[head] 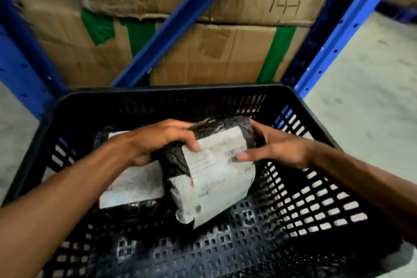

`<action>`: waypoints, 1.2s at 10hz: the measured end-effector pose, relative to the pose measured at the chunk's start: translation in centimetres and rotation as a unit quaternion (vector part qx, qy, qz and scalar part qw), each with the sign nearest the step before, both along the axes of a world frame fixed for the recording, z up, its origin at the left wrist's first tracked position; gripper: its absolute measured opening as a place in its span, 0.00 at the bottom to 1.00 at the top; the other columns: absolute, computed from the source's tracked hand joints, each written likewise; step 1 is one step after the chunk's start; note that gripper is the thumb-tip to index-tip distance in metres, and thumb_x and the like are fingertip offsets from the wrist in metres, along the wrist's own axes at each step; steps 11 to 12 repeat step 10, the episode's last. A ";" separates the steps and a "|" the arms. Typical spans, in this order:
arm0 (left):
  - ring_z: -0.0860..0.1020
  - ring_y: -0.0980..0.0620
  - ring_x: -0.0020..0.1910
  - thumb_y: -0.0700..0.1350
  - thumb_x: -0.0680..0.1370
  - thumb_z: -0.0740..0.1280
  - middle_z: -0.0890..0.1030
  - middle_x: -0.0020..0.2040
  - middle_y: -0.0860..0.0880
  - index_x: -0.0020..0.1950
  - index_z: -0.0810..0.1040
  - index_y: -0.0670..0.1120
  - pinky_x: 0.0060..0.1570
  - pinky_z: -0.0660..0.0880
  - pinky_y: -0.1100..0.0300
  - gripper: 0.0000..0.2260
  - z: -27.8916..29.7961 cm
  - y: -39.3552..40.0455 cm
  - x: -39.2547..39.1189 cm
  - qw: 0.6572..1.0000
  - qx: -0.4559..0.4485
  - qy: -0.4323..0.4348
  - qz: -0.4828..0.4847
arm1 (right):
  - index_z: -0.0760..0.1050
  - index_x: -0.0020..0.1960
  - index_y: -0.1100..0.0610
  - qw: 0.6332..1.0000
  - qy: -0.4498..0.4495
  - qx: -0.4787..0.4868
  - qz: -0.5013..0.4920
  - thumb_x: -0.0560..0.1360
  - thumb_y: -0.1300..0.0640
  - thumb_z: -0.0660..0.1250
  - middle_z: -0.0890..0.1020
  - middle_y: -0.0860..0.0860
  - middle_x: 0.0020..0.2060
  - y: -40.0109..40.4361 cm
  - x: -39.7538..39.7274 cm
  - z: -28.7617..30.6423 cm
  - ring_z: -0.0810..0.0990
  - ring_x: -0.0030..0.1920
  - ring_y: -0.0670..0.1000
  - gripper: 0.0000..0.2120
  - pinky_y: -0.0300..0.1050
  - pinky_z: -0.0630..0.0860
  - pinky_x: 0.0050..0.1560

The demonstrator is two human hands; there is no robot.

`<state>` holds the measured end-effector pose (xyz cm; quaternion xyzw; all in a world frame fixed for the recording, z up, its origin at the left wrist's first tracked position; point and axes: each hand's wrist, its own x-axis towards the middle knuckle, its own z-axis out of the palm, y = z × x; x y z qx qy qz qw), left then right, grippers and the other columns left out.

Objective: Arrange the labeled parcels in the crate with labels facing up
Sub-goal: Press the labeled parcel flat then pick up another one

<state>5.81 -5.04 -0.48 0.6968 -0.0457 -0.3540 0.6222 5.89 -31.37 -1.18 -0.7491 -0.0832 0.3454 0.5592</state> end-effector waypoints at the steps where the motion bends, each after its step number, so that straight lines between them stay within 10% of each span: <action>1: 0.82 0.48 0.47 0.40 0.61 0.71 0.83 0.53 0.42 0.58 0.81 0.42 0.49 0.76 0.57 0.25 -0.7 0.1 -0.2 0.988 -0.101 0.065 0.095 | 0.64 0.71 0.55 0.995 -0.034 -0.010 -0.089 0.58 0.48 0.82 0.84 0.52 0.57 0.8 0.2 -0.6 0.82 0.57 0.54 0.47 0.53 0.76 0.62; 2: 0.83 0.48 0.48 0.48 0.63 0.75 0.82 0.57 0.45 0.61 0.76 0.45 0.47 0.80 0.54 0.27 -1.8 -0.9 -1.1 0.969 -0.158 0.097 0.161 | 0.68 0.69 0.57 0.982 -0.034 -0.007 -0.184 0.52 0.41 0.81 0.84 0.56 0.56 -0.1 1.0 0.0 0.83 0.55 0.58 0.50 0.61 0.75 0.62; 4: 0.66 0.47 0.73 0.47 0.61 0.80 0.66 0.76 0.46 0.79 0.51 0.50 0.74 0.59 0.50 0.54 -4.1 -3.8 -1.5 0.968 -0.046 0.057 0.239 | 0.78 0.53 0.51 0.965 -0.035 -0.061 -0.252 0.66 0.43 0.75 0.88 0.49 0.41 0.1 1.4 -2.6 0.87 0.41 0.51 0.20 0.47 0.83 0.42; 9: 0.65 0.45 0.73 0.46 0.79 0.64 0.59 0.78 0.46 0.79 0.39 0.47 0.67 0.65 0.57 0.39 -7.1 -5.3 0.0 0.949 0.238 -0.011 0.208 | 0.70 0.64 0.57 0.938 -0.151 -0.291 -0.114 0.76 0.40 0.61 0.80 0.56 0.58 3.4 2.9 -6.6 0.79 0.56 0.56 0.25 0.54 0.76 0.59; 10: 0.72 0.43 0.66 0.41 0.78 0.63 0.69 0.72 0.41 0.78 0.55 0.42 0.59 0.71 0.58 0.30 -5.4 -5.1 0.5 0.940 0.297 -0.046 0.161 | 0.72 0.63 0.59 0.929 -0.155 -0.323 -0.092 0.76 0.41 0.62 0.80 0.58 0.57 3.2 3.3 -5.5 0.79 0.55 0.57 0.25 0.53 0.76 0.58; 12: 0.72 0.43 0.66 0.41 0.78 0.63 0.69 0.72 0.41 0.78 0.55 0.42 0.59 0.71 0.58 0.30 -5.4 -5.1 0.5 0.940 0.297 -0.046 0.161 | 0.72 0.63 0.59 0.929 -0.155 -0.323 -0.092 0.76 0.41 0.62 0.80 0.58 0.57 3.2 3.3 -5.5 0.79 0.55 0.57 0.25 0.53 0.76 0.58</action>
